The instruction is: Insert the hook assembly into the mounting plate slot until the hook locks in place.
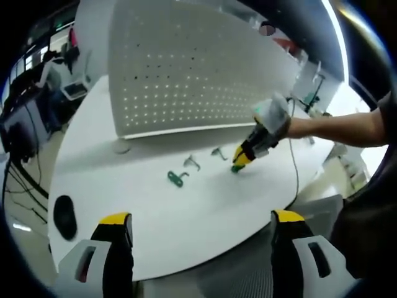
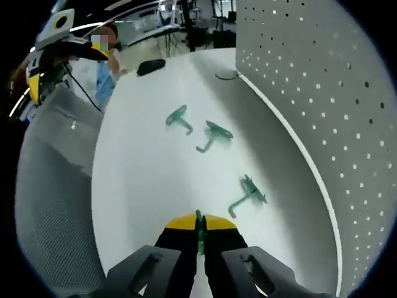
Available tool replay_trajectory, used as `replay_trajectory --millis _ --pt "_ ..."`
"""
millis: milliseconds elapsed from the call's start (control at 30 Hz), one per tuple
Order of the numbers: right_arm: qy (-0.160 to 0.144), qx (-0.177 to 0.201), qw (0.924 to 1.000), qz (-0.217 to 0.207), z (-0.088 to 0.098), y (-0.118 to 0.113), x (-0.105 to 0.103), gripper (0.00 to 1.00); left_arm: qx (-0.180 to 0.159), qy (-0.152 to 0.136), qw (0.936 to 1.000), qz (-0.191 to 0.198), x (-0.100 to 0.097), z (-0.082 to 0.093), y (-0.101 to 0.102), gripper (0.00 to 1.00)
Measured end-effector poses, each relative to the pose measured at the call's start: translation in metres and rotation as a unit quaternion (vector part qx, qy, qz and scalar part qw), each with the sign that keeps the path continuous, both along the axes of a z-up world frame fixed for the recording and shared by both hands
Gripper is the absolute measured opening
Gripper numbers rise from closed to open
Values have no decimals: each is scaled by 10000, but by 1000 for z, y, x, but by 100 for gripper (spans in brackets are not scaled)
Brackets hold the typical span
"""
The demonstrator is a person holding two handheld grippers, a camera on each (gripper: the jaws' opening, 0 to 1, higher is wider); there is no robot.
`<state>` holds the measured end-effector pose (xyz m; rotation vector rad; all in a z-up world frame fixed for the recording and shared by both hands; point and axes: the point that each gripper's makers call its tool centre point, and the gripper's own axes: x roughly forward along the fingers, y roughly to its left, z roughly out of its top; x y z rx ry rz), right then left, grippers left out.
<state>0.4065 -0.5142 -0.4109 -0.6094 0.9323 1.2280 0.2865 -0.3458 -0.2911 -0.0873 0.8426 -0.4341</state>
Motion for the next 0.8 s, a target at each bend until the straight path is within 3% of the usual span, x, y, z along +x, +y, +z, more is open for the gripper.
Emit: replay_trajectory --millis 267,400,800 --pt "-289 531 9968 -531 19 9 6 0 -12 -43 10000 -4 2 4 -2 94" --pt "-254 832 9931 -781 30 14 6 0 -14 -67 10000 -1 5 5 -3 94" --pt "-640 1370 9817 -1154 68 22 15 0 67 -44 9999 60 15 11 -8 92"
